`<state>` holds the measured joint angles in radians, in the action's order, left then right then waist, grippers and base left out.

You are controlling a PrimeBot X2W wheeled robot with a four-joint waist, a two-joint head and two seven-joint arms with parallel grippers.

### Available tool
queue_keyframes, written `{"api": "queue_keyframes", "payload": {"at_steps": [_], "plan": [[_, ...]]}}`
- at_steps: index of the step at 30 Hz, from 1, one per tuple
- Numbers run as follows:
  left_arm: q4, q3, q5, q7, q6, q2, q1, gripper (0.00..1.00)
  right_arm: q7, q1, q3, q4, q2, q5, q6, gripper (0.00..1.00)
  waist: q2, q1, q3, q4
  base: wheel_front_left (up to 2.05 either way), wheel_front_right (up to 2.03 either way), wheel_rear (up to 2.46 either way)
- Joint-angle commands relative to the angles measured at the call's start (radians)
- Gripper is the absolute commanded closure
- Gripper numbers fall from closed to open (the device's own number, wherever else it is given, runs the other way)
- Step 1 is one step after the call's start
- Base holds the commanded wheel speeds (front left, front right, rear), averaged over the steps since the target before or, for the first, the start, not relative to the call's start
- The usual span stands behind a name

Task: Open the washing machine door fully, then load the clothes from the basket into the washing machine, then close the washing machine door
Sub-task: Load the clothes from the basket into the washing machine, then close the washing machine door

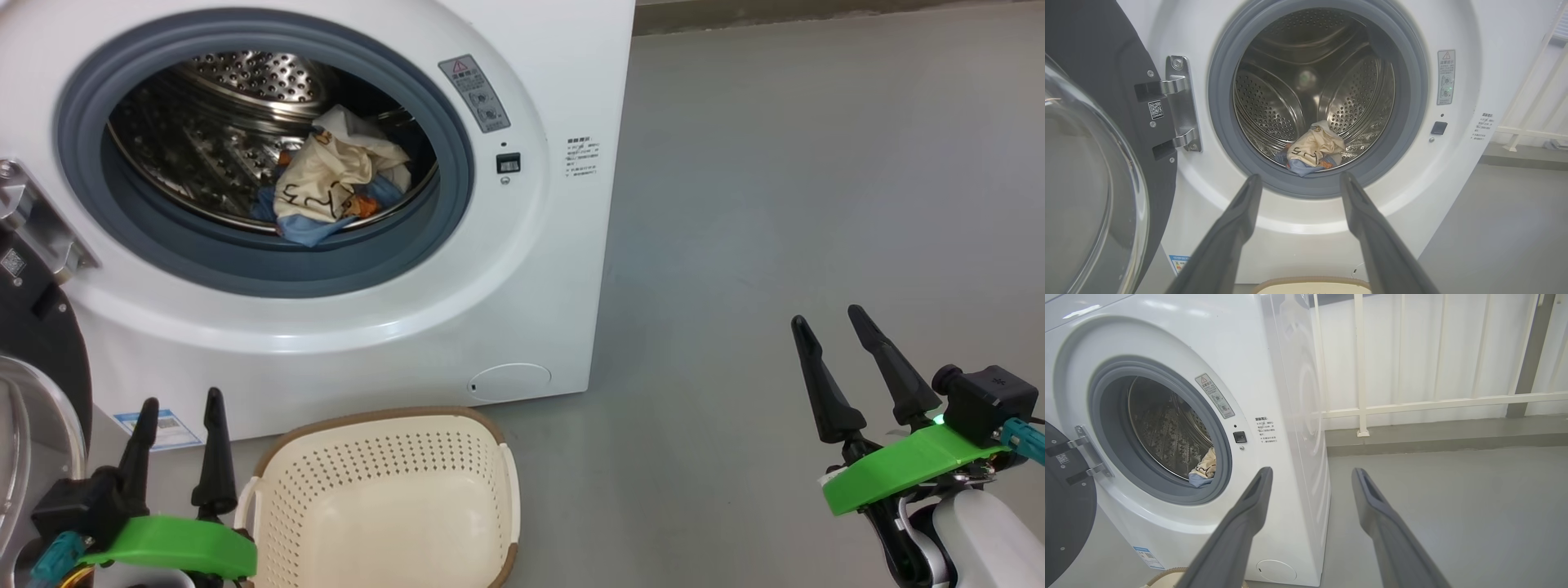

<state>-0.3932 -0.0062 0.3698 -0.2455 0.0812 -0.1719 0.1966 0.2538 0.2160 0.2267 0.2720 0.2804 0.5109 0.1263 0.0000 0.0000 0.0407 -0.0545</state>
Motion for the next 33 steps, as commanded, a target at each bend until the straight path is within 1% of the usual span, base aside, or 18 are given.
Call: {"api": "queue_keyframes", "payload": {"at_steps": [1, 12, 23, 28, 33], "plan": [[0.034, 0.026, 0.004, -0.003, -0.005, -0.029, 0.008, 0.0, 0.008, 0.003, 0.016, -0.026, 0.017, 0.01, 0.004, 0.0, 0.0, 0.0, 0.002, -0.001, 0.0, 0.0, 0.0], [0.045, 0.021, 0.014, 0.002, -0.013, -0.034, 0.005, 0.0, 0.008, 0.01, 0.019, -0.022, 0.015, 0.01, 0.004, 0.0, 0.0, 0.0, 0.006, -0.004, 0.0, 0.0, 0.0], [0.039, 0.024, 0.04, 0.001, -0.012, -0.034, 0.008, 0.0, 0.008, 0.015, 0.025, -0.018, 0.015, 0.011, 0.004, 0.0, 0.0, 0.0, 0.007, -0.008, -0.05, 0.05, 0.0], [0.038, 0.024, 0.049, 0.0, -0.012, -0.033, 0.008, 0.0, 0.008, 0.015, 0.026, -0.017, 0.015, 0.013, 0.004, 0.0, 0.0, 0.0, 0.007, -0.011, -0.74, 0.74, 0.0], [0.04, 0.023, 0.053, -0.001, -0.013, -0.034, 0.007, 0.0, 0.008, 0.015, 0.028, -0.016, 0.016, 0.015, 0.004, 0.0, 0.0, 0.0, 0.007, -0.013, -1.39, 1.39, 0.0]]}}
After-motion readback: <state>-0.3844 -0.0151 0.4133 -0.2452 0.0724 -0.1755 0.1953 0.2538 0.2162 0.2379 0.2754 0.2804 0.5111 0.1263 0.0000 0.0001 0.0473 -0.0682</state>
